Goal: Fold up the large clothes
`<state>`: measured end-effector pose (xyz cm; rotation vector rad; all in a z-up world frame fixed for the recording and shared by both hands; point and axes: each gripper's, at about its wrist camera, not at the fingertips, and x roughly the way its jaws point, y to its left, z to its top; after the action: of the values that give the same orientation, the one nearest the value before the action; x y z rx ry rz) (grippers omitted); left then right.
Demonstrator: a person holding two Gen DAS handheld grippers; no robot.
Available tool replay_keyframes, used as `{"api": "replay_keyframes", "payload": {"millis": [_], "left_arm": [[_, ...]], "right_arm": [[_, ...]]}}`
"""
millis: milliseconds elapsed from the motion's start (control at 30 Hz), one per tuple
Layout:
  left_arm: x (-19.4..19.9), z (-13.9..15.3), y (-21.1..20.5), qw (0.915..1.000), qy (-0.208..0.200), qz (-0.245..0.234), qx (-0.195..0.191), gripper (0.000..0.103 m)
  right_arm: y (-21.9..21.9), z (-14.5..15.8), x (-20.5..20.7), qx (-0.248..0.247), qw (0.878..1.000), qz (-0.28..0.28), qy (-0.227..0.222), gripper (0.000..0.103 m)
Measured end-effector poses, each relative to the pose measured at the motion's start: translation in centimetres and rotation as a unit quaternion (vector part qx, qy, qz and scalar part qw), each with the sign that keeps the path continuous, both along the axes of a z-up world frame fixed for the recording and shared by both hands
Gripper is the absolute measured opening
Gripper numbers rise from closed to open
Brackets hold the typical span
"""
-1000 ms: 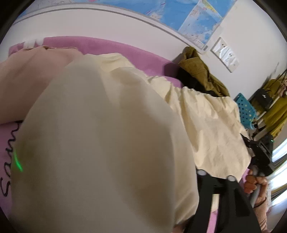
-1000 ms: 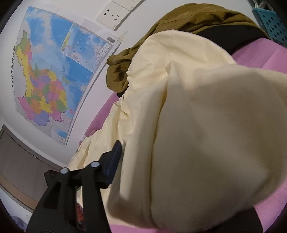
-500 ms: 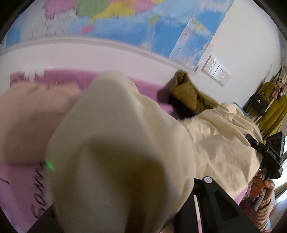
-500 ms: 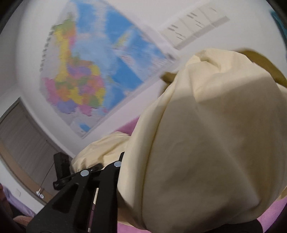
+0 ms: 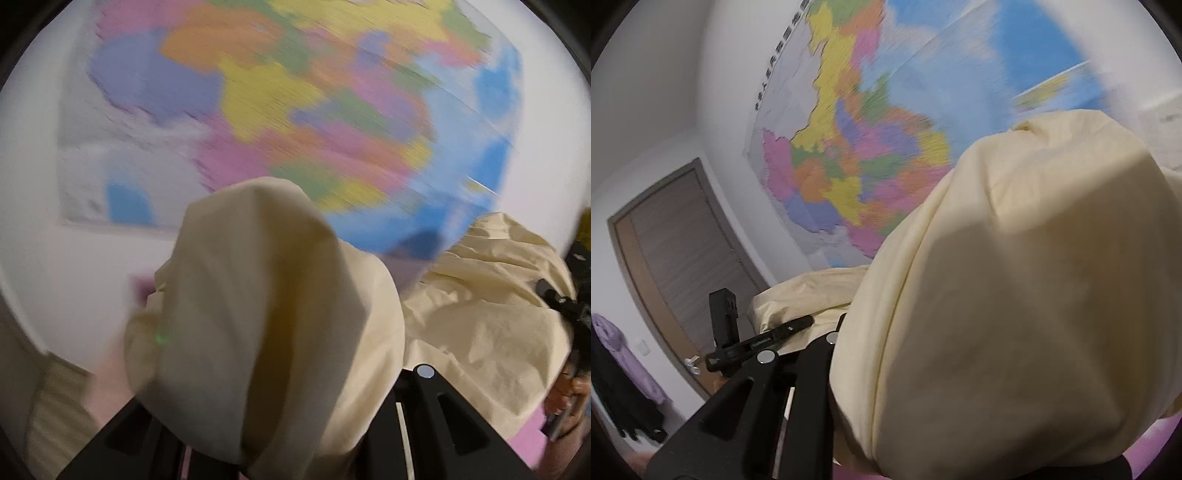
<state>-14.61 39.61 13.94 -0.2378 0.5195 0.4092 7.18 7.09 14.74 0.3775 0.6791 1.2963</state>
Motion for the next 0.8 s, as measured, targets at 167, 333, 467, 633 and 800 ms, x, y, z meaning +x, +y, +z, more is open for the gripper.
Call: {"api": "replay_keyframes", "payload": {"millis": [167,333,467,633,800], "left_arm": [[-1.0,1.6,8.9,0.9935,0.015,0.102,0.05,0.017],[-1.9,-6.0,19.9,0.9747,0.058,0.216,0.002,0.017],[-4.0,-16.0,24.9,0.9544,0.126,0.258,-0.08,0.02],[-7.1,-18.7,26.0,0.9535,0.08,0.255,-0.14,0.026],[-7.8,-18.6,25.9,0.9486,0.096,0.269,-0.136,0.036]], "right_arm": [[12.4,-1.2,-0.6,-0.001,0.999,0.036,-0.016,0.016],[21.3,-10.8,-4.2,-0.064,0.993,0.094,0.03,0.016],[22.2,-19.7,-6.0,-0.139,0.975,0.121,0.127,0.025],[19.4,-19.4,-5.7,-0.145,0.968,0.151,0.141,0.053],[14.2,-16.3,-5.9,-0.176,0.969,0.162,0.071,0.056]]}}
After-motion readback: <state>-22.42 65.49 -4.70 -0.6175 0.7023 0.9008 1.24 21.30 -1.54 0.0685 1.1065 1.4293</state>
